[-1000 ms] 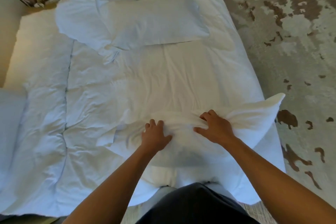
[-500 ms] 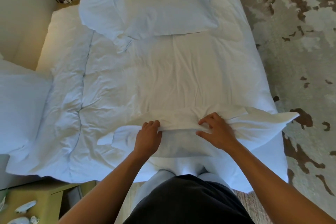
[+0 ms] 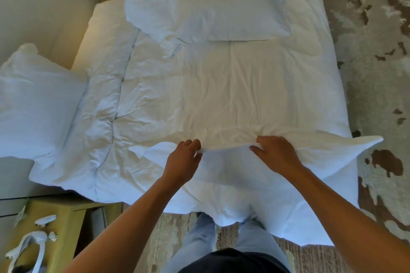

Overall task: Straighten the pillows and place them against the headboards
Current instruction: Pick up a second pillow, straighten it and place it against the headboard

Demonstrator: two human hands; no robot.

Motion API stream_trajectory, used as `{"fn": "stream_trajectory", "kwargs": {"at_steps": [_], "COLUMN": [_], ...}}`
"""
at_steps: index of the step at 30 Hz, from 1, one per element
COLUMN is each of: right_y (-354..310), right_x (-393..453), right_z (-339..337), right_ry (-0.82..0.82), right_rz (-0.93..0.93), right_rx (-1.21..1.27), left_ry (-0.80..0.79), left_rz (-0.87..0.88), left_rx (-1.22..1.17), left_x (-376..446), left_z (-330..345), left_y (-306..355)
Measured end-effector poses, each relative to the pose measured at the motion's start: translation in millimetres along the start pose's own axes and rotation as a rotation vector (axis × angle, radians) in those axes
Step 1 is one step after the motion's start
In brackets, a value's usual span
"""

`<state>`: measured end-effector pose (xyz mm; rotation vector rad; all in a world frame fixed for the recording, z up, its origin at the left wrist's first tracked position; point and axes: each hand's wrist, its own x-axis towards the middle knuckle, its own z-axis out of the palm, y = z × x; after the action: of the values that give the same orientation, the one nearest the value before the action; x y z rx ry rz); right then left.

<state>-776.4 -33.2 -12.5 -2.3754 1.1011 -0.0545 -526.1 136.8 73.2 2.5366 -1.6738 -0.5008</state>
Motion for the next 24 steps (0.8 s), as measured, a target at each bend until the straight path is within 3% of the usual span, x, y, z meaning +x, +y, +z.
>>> {"fn": "stream_trajectory", "kwargs": {"at_steps": [6,12,24], "right_y": [-11,-55,-278], "right_x": [-23,-34,-10], "right_z": [-17,-36,-78], "right_ry": [0.040,0.055,0.322], "right_rz": [0.042,0.055,-0.099], "right_rx": [0.082,0.092,-0.031], "left_ry": [-0.057,0.038,0.454], "left_rz": [-0.052,-0.086,-0.053], "left_rx": [0.053,-0.155,-0.335], "left_x": [-1,-21,-107], "left_z": [8,-11,-116], "left_y": [-29,-61,-206]}}
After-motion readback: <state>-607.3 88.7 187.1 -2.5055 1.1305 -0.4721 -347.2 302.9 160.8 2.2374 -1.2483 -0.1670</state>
